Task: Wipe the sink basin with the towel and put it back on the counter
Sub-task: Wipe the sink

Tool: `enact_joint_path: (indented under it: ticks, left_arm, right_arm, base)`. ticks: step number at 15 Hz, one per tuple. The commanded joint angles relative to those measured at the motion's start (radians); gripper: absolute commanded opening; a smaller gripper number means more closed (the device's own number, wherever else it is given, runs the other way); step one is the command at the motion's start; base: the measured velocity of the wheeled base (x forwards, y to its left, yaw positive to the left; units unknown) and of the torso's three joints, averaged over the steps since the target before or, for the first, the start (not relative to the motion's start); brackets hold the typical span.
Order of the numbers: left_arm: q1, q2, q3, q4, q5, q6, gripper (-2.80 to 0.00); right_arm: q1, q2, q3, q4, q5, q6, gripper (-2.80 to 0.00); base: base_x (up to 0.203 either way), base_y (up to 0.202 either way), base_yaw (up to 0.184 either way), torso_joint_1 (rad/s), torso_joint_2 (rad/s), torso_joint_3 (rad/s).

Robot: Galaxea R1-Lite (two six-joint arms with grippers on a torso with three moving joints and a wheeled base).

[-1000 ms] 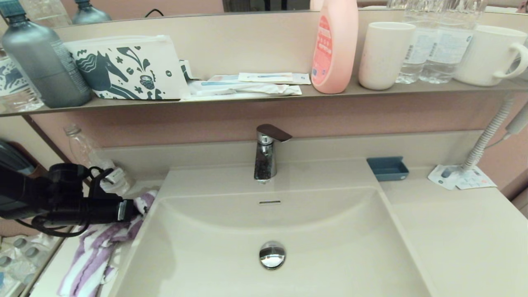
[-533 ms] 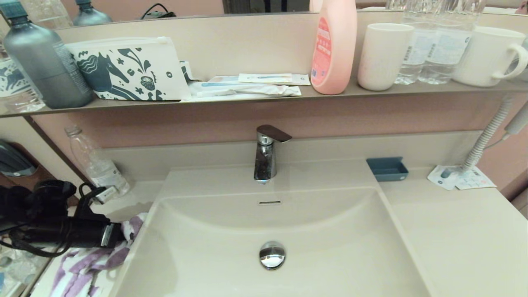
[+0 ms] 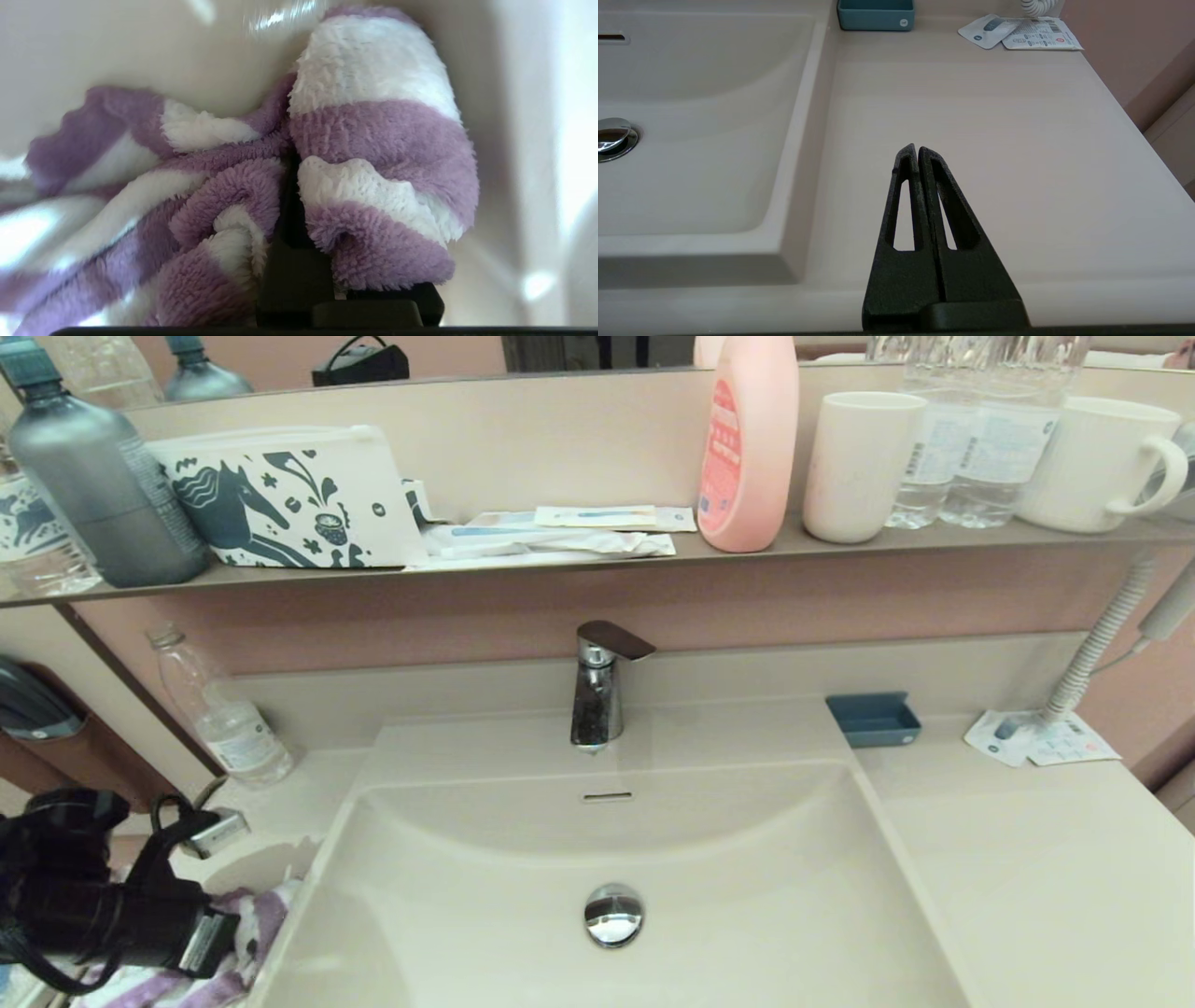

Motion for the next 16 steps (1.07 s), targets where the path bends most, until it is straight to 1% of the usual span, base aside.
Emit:
enact_joint_path:
  ticks: [1,4,6,7,9,10,12,14,16]
  left_arm:
    - [0.02,-0.022,0.027,0.003,0.031,0.025,-2.8]
    - [0.025,-0.058,0.054,0.003,0.094,0.043,-2.8]
    - [0.024,-0.072,0.064,-0.004,0.102,0.042,-2.8]
    - [0.024,-0.071,0.057,-0.009,0.093,0.039,-2.8]
    - [0.018,-0.068,0.041,-0.028,0.055,0.032,-2.8]
    - [0.018,-0.06,0.035,-0.063,0.008,0.029,-2.8]
    - [0.006,-0.028,0.019,-0.164,-0.048,0.013,-2.8]
    - [-0.017,0.014,-0.023,-0.234,-0.084,-0.023,-2.8]
    - [-0.036,0.046,-0.078,-0.255,-0.113,-0.045,-2.8]
  right_arm:
    - [0.0,0.0,0.0,0.0,0.0,-0.001,-2.8]
    - [0.0,0.0,0.0,0.0,0.0,-0.001,-2.8]
    - [0.0,0.0,0.0,0.001,0.0,-0.001,-2.8]
    - [0.0,0.0,0.0,0.001,0.0,-0.001,-2.8]
    - [0.0,0.0,0.0,0.0,0.0,-0.001,-2.8]
    - [0.001,0.0,0.0,0.0,0.0,-0.001,-2.8]
    - [0.0,0.0,0.0,0.0,0.0,-0.001,-2.8]
    - [0.0,0.0,0.0,0.0,0.0,-0.001,-2.8]
    - [0.0,0.0,0.0,0.001,0.0,-0.001,-2.8]
  base:
    - [0.0,0.0,0.0,0.0,0.0,0.0]
    - [0.0,0.0,0.0,0.0,0.0,0.0]
    - [0.0,0.0,0.0,0.0,0.0,0.0]
    - [0.0,0.0,0.0,0.0,0.0,0.0]
    - [0.0,0.0,0.0,0.0,0.0,0.0]
    - [0.0,0.0,0.0,0.0,0.0,0.0]
    - [0.0,0.0,0.0,0.0,0.0,0.0]
    - [0.0,0.0,0.0,0.0,0.0,0.0]
    - [0.0,0.0,0.0,0.0,0.0,0.0]
